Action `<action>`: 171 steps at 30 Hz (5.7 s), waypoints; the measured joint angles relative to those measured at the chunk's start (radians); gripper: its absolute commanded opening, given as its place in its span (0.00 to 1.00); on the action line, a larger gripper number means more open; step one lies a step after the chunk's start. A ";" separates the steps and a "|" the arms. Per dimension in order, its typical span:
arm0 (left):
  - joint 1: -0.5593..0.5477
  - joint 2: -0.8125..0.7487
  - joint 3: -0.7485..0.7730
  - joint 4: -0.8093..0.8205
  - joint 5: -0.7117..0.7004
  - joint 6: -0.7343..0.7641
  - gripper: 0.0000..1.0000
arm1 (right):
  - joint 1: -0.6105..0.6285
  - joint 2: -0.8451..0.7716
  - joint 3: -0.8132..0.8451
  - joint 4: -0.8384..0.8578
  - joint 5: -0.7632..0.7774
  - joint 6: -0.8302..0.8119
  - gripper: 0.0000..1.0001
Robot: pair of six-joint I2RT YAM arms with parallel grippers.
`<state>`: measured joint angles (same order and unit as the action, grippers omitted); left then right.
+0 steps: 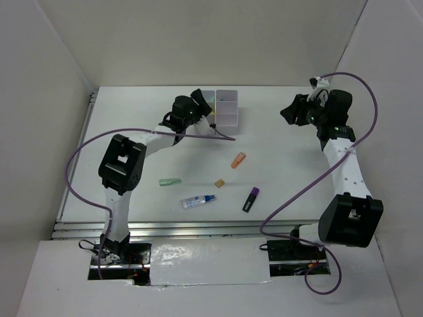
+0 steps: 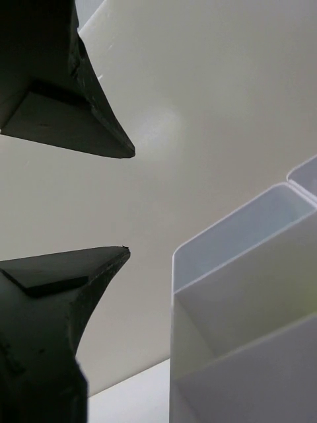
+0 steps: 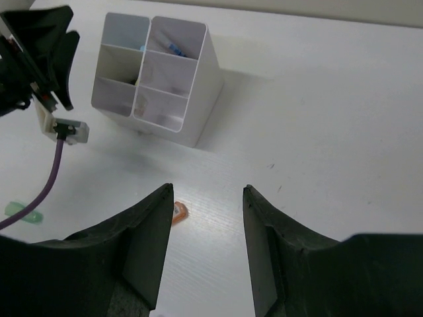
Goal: Sort the stationery into containers
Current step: Pick up the stationery from the corner of the board, then place the stationery in the storage box, then pick up the stationery from the corner of the board.
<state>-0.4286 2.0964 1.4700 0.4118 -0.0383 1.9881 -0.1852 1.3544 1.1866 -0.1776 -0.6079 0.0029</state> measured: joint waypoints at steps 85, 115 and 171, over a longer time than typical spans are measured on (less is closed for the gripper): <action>0.352 -0.676 -0.157 -0.608 0.013 -2.020 0.99 | 0.476 0.510 0.787 -0.209 0.393 0.267 0.00; 0.357 -0.627 -0.166 -0.567 0.090 -2.048 0.99 | 0.677 0.803 0.766 0.192 0.650 0.115 0.00; -0.329 -0.137 0.166 -1.446 0.277 -1.520 0.95 | 0.239 0.137 0.125 0.009 0.703 0.249 0.63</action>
<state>-0.7574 1.9598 1.6356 -1.0344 0.2390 0.4683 0.0536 1.4910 1.3117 -0.1684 0.0952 0.2523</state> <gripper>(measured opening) 0.955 0.632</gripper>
